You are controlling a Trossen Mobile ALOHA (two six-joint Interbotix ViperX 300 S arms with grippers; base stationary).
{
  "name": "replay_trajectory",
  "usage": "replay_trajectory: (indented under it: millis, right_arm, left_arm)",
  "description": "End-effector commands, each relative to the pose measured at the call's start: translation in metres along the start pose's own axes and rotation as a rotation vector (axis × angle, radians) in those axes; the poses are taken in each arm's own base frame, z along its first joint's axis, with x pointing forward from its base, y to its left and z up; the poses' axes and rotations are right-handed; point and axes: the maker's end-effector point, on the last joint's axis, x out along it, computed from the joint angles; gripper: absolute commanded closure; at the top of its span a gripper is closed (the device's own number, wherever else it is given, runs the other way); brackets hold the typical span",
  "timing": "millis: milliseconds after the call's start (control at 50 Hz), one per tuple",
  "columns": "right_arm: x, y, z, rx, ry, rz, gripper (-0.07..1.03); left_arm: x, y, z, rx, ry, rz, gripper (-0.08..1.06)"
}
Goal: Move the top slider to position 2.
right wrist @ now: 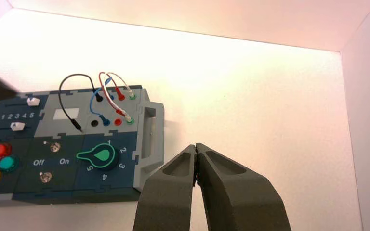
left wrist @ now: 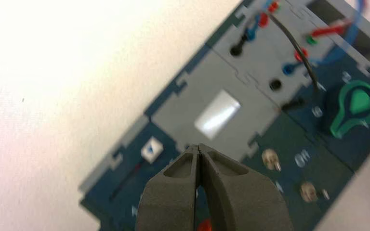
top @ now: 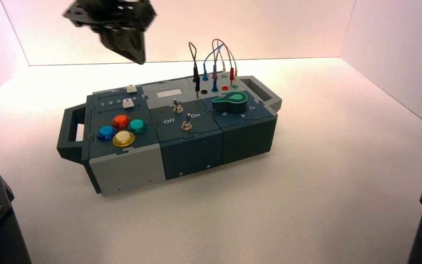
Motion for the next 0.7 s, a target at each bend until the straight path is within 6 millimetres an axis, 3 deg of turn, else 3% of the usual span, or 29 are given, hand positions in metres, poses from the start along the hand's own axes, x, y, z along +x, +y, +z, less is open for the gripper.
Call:
replay_trajectory:
  millis: [20,200,340,700]
  right_arm:
    - [-0.002,0.001,0.007,0.006,-0.018,0.002,0.99]
    - [-0.002,0.000,0.007,0.003,-0.018,0.001,0.99]
    - [-0.002,0.000,0.007,0.003,-0.018,0.001,0.99]
    - [-0.003,0.000,0.008,0.001,-0.022,-0.002,0.99]
  left_arm:
    - [0.008,0.001,0.021,0.009,-0.013,0.002,1.01]
    - [0.038,0.004,0.018,0.006,0.062,0.002,1.01]
    - [0.048,0.008,0.013,0.001,0.097,0.005,1.01]
    - [0.047,0.026,0.011,-0.035,0.100,0.025,1.01]
